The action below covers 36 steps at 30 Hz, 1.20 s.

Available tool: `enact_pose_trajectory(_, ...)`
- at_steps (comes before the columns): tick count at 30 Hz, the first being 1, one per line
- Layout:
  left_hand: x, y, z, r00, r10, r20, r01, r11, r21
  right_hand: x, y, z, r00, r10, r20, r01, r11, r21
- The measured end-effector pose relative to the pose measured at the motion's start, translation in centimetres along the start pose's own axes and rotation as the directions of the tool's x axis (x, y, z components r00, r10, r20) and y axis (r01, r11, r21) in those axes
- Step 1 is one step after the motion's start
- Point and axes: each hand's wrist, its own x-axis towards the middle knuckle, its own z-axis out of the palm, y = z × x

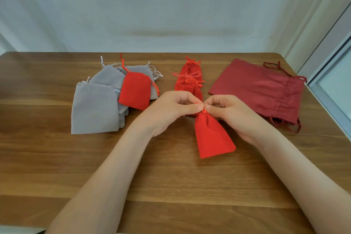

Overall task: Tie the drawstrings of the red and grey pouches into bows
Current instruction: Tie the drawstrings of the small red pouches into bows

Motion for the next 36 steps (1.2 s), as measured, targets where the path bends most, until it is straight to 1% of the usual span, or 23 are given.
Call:
enact_pose_trajectory(4, -0.1, -0.1, 0.2, 0.998, 0.033, -0.055, -0.027, 0.993, 0.116, 0.1, 0.1, 0.2, 0.999, 0.003, -0.05, -0.009, 0.992, -0.123)
enact_pose_trajectory(7, 0.0, -0.2, 0.1, 0.997, 0.054, -0.055, -0.043, 0.983, 0.18, 0.2, 0.1, 0.3, 0.997, -0.014, -0.076, -0.002, 0.979, -0.206)
enact_pose_trajectory(13, 0.1, -0.2, 0.2, 0.995, 0.094, -0.027, -0.09, 0.99, 0.107, 0.1, -0.1, 0.2, 0.998, -0.015, -0.067, 0.004, 0.989, -0.15)
enact_pose_trajectory(18, 0.3, -0.4, 0.1, 0.999, 0.026, -0.029, -0.023, 0.996, 0.087, 0.1, 0.0, 0.1, 0.998, -0.023, -0.057, 0.014, 0.99, -0.144)
enact_pose_trajectory(21, 0.1, -0.2, 0.0, 1.0, -0.004, -0.016, 0.006, 0.996, 0.094, 0.2, 0.1, 0.2, 0.996, -0.044, -0.072, 0.028, 0.978, -0.208)
enact_pose_trajectory(23, 0.1, -0.1, 0.0, 0.999, 0.005, -0.039, 0.002, 0.986, 0.169, 0.2, 0.2, 0.2, 0.995, -0.062, -0.079, 0.039, 0.966, -0.256)
enact_pose_trajectory(25, 0.0, -0.2, 0.1, 0.996, 0.037, -0.08, -0.013, 0.958, 0.286, 0.3, 0.2, 0.3, 0.994, -0.071, -0.08, 0.045, 0.957, -0.288)
enact_pose_trajectory(27, -0.1, -0.3, 0.2, 0.989, 0.085, -0.12, -0.024, 0.898, 0.439, 0.4, 0.3, 0.4, 0.994, -0.071, -0.083, 0.042, 0.95, -0.31)
enact_pose_trajectory(28, -0.1, -0.3, 0.4, 0.983, 0.127, -0.134, -0.035, 0.843, 0.537, 0.4, 0.3, 0.4, 0.994, -0.072, -0.085, 0.04, 0.944, -0.327)
enact_pose_trajectory(30, -0.2, -0.4, 1.0, 0.964, 0.233, -0.129, -0.073, 0.696, 0.714, 0.6, 0.4, 0.7, 0.992, -0.082, -0.101, 0.037, 0.923, -0.382)
enact_pose_trajectory(32, 0.1, -0.7, 1.6, 0.948, 0.311, -0.074, -0.117, 0.553, 0.825, 0.7, 0.5, 0.9, 0.988, -0.088, -0.127, 0.026, 0.905, -0.424)
enact_pose_trajectory(34, 0.5, -1.1, 2.2, 0.93, 0.366, -0.031, -0.124, 0.393, 0.911, 0.8, 0.4, 1.1, 0.984, -0.096, -0.151, 0.019, 0.895, -0.445)
enact_pose_trajectory(36, 0.8, -1.8, 2.5, 0.857, 0.515, 0.018, -0.135, 0.191, 0.972, 0.7, 0.3, 1.1, 0.98, -0.108, -0.167, 0.019, 0.888, -0.46)
